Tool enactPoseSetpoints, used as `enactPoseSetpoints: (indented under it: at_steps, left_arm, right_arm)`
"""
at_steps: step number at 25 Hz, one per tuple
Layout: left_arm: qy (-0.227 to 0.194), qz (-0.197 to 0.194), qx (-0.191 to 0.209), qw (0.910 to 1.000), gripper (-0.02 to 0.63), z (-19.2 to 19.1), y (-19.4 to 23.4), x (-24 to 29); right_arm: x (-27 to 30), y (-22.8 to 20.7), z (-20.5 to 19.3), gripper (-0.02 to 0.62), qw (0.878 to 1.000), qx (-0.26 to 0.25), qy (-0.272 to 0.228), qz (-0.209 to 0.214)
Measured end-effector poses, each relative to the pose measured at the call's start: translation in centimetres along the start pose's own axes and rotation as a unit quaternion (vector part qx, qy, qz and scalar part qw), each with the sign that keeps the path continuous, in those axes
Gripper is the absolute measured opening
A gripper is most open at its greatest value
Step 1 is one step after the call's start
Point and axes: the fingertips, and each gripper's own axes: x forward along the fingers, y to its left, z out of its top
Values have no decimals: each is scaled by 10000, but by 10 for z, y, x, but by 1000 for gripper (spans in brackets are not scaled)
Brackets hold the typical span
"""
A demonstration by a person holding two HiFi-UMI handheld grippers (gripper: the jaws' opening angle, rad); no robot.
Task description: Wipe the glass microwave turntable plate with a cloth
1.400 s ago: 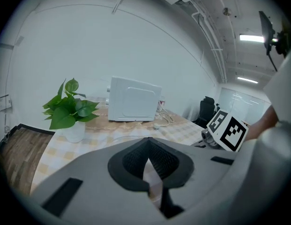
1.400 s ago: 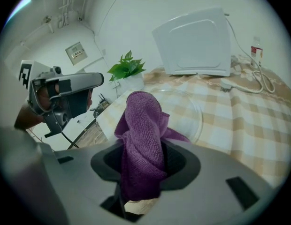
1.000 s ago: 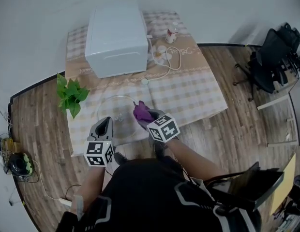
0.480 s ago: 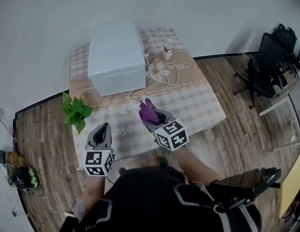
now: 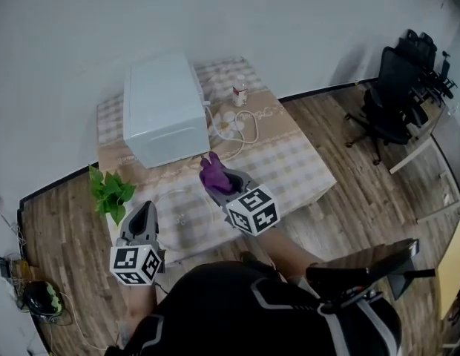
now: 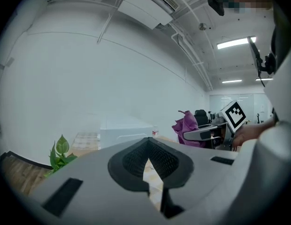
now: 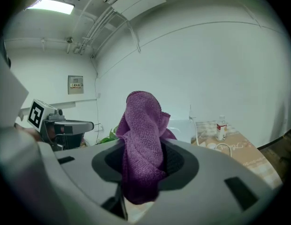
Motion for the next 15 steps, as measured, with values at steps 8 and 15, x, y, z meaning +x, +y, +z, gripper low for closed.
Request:
enactPoseSetpoints:
  at_steps: [8,15]
  left_arm:
    - [-175,52,-338,9993,2,8,9,-1]
    - [-185,157,-363,9990,2,6,17,-1]
  right_arm:
    - [2,3,10,163,9999,-41,-81,98]
    - [7,-2,8,163,10000,-18,-30,67]
